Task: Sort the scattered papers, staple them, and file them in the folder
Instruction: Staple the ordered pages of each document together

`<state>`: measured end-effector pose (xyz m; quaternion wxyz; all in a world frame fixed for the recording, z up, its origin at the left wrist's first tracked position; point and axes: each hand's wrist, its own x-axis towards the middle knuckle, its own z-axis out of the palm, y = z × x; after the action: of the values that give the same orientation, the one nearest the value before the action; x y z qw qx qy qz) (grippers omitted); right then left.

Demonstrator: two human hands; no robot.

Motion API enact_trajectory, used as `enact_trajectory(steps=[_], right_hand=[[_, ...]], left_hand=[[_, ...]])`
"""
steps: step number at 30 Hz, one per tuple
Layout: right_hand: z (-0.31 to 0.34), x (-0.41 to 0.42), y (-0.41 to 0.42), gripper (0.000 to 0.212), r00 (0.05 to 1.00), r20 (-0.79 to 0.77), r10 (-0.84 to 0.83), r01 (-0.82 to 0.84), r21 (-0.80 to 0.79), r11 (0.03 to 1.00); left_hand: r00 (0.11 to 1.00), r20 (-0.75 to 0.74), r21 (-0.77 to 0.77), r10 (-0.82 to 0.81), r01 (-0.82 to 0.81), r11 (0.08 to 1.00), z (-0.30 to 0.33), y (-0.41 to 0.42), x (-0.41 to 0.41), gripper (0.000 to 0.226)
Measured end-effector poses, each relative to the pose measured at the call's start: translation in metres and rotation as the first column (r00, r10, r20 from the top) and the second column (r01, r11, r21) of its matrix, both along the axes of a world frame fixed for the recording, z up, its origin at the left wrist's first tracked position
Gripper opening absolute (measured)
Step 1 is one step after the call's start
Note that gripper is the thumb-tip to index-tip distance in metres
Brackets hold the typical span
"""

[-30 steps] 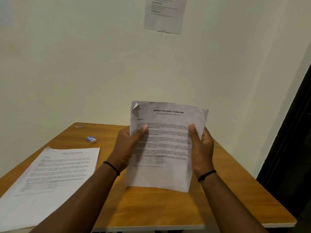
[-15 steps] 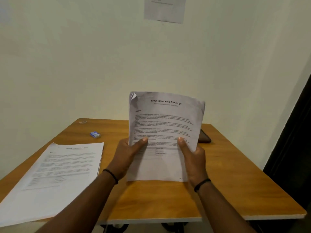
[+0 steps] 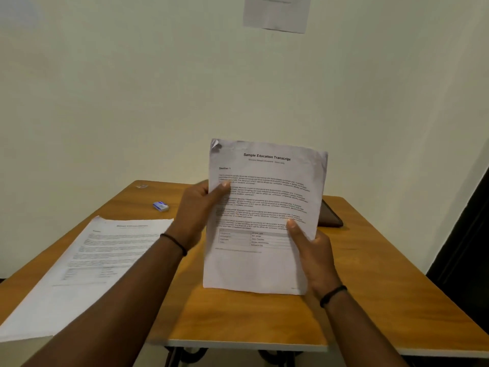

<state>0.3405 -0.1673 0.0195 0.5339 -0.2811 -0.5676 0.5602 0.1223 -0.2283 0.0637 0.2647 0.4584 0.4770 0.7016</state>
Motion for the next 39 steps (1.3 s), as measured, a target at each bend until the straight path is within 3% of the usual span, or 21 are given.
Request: enact_trajectory(steps=[6, 13, 17, 31, 39], right_hand=[[0.005, -0.004, -0.002, 0.021, 0.989, 0.087, 0.121, -0.119, -0.027, 0.993], [0.003, 0.000, -0.007, 0.024, 0.987, 0.074, 0.142, -0.137, -0.062, 0.989], [0.003, 0.005, -0.006, 0.026, 0.984, 0.070, 0.161, -0.155, -0.079, 0.985], [0.083, -0.004, 0.028, 0.020, 0.976, -0.051, -0.209, 0.213, 0.093, 0.973], [0.083, 0.000, 0.026, 0.019, 0.991, -0.066, -0.115, 0.108, -0.105, 0.989]], left_hand=[[0.992, 0.090, 0.159, 0.084, -0.097, 0.983, 0.063, -0.001, -0.026, 0.015], [0.978, 0.185, 0.067, 0.097, -0.111, 0.992, 0.059, 0.003, -0.024, 0.031], [0.952, 0.289, 0.029, 0.100, -0.113, 0.993, 0.059, 0.006, -0.021, 0.023], [0.950, 0.296, -0.007, 0.102, -0.104, 0.995, 0.046, 0.008, -0.014, 0.025], [0.947, 0.306, -0.065, 0.097, -0.081, 0.995, 0.035, 0.007, -0.020, 0.021]])
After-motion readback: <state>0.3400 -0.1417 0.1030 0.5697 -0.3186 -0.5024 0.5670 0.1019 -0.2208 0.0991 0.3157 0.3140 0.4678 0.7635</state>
